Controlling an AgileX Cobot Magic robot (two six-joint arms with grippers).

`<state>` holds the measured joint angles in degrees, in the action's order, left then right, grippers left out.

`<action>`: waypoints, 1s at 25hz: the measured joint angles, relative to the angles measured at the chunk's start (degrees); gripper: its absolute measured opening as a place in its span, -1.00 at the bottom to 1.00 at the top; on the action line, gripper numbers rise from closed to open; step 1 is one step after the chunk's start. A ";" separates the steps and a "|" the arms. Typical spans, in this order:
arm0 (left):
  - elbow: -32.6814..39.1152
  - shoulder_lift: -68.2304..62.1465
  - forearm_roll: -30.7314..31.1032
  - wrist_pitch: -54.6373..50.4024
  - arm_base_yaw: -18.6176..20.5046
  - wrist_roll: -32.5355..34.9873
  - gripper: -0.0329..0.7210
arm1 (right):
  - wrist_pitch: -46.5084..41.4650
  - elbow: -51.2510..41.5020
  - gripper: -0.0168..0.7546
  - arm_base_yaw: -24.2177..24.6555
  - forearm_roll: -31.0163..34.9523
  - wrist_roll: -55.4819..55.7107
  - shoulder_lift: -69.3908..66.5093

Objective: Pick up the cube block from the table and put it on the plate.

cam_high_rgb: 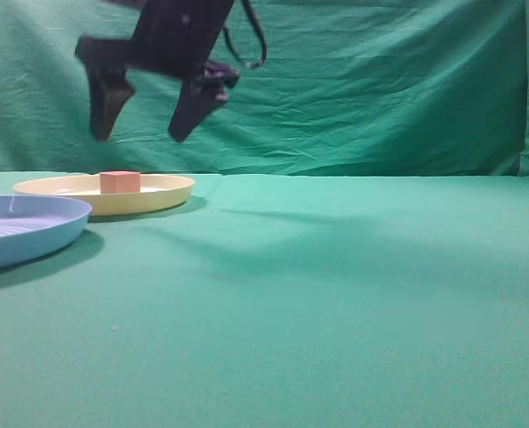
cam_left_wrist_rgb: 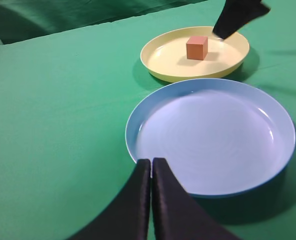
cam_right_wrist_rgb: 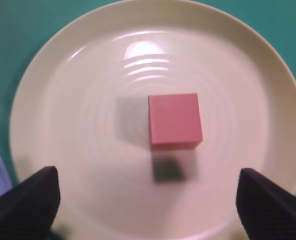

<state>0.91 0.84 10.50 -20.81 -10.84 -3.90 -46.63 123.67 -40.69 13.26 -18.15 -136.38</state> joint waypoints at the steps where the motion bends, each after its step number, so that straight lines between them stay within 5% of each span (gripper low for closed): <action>1: 0.00 0.00 0.00 0.00 0.00 0.00 -0.91 | -3.56 0.65 0.57 0.45 -0.48 0.78 1.80; 6: 0.00 0.00 0.00 0.00 0.00 0.00 -0.91 | -20.24 2.70 -0.57 3.75 -6.47 7.79 13.64; 10: 0.00 0.00 0.00 0.00 0.00 0.00 -0.91 | -24.84 2.80 -0.96 6.29 -10.31 11.89 21.14; 15: 0.00 0.00 0.00 0.00 0.00 0.00 -0.91 | -25.07 -5.15 -0.96 7.23 -11.63 13.19 32.52; 25: 0.00 0.00 0.00 0.00 0.00 0.00 -0.91 | -4.95 -47.67 -0.96 6.06 -8.60 13.32 62.94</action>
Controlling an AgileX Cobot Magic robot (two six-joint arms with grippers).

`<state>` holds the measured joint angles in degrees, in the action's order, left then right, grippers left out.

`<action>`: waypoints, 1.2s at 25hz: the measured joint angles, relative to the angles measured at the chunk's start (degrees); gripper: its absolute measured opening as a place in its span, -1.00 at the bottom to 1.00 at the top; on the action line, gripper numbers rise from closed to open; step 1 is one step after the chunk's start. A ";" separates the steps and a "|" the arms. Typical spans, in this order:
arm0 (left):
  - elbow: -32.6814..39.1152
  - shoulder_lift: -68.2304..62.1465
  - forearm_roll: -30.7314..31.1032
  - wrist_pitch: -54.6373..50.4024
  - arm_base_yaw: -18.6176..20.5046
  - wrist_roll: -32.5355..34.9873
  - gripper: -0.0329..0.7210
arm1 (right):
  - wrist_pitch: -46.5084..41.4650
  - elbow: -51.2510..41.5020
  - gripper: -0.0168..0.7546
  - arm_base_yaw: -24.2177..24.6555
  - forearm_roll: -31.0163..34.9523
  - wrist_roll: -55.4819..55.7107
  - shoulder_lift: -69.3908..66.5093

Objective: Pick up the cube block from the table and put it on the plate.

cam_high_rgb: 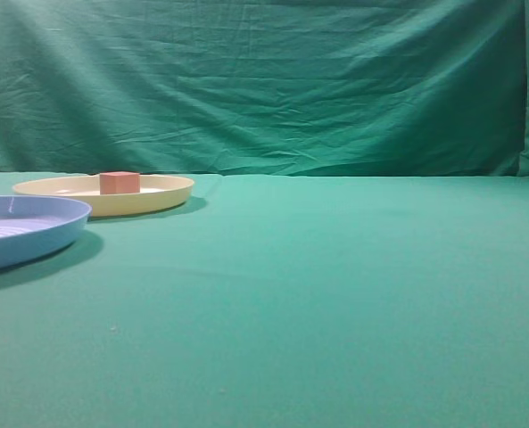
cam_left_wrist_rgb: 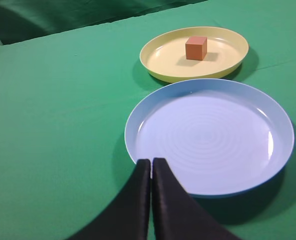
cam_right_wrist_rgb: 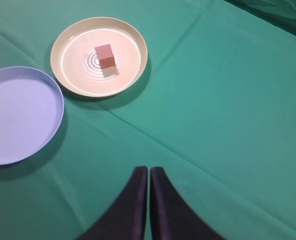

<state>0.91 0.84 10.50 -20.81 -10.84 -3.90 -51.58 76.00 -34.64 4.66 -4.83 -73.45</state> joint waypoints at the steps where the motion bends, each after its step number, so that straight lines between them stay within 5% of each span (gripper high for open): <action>1: 0.00 0.00 0.00 0.00 0.00 0.00 -0.91 | 1.57 -3.09 -0.96 0.00 0.83 0.00 2.72; 7: 0.00 0.00 0.00 0.00 0.00 0.00 -0.91 | 1.67 -16.45 -0.96 0.00 2.73 0.00 19.58; 12: 0.00 0.00 0.00 0.00 0.00 0.00 -0.91 | 0.75 -22.33 -0.96 0.00 -2.27 0.10 28.55; 17: 0.00 0.00 0.00 0.00 0.00 0.00 -0.91 | 8.80 -33.71 -0.96 0.84 -8.95 4.67 40.88; 24: 0.00 0.00 0.00 0.00 0.00 0.00 -0.91 | 25.88 -55.48 -0.96 18.16 -10.75 5.96 56.96; 30: 0.00 0.00 0.00 0.00 0.00 0.00 -0.91 | 29.40 -69.19 -0.96 26.06 -10.75 6.03 68.12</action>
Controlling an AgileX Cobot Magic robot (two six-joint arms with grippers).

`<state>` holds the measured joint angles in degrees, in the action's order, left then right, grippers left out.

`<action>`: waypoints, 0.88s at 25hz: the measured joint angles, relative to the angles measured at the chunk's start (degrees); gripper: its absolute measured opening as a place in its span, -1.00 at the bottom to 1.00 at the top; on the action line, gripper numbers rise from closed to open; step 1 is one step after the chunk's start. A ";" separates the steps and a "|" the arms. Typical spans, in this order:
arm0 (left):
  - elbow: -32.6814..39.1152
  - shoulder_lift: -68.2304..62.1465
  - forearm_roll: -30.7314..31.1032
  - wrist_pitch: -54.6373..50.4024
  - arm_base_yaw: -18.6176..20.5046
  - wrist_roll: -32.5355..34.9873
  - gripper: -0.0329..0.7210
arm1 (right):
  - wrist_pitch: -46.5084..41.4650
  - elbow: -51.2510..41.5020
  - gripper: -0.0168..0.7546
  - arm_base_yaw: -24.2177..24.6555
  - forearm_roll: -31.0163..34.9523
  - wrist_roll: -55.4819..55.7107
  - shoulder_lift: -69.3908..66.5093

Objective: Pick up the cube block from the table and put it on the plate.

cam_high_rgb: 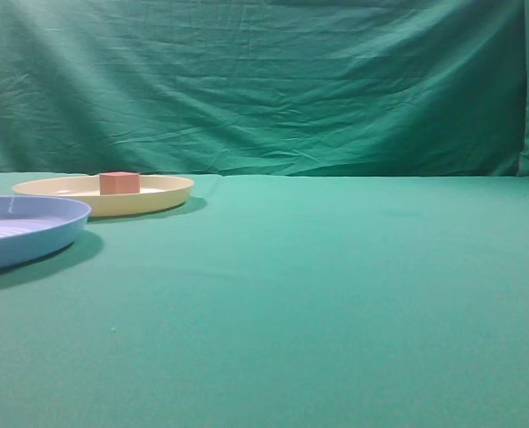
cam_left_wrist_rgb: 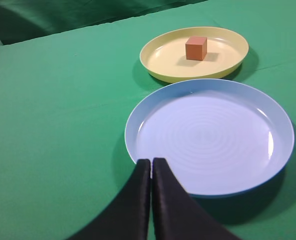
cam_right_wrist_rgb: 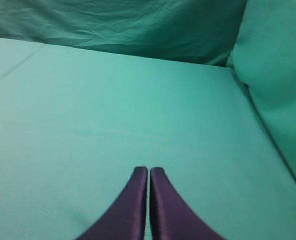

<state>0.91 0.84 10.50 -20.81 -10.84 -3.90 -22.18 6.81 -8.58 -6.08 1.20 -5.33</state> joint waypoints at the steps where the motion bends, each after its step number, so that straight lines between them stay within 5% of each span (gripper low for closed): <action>1: 0.00 0.00 0.00 0.00 0.00 0.00 -0.91 | 0.04 -1.79 -0.96 0.84 0.00 0.00 1.96; 6: 0.00 0.00 0.00 0.00 0.00 0.00 -0.91 | -0.06 -7.58 -0.96 4.34 0.00 0.00 5.94; 22: 0.00 0.00 0.00 0.00 0.00 0.00 -0.91 | -1.17 -7.95 -0.96 4.72 -0.17 0.04 5.94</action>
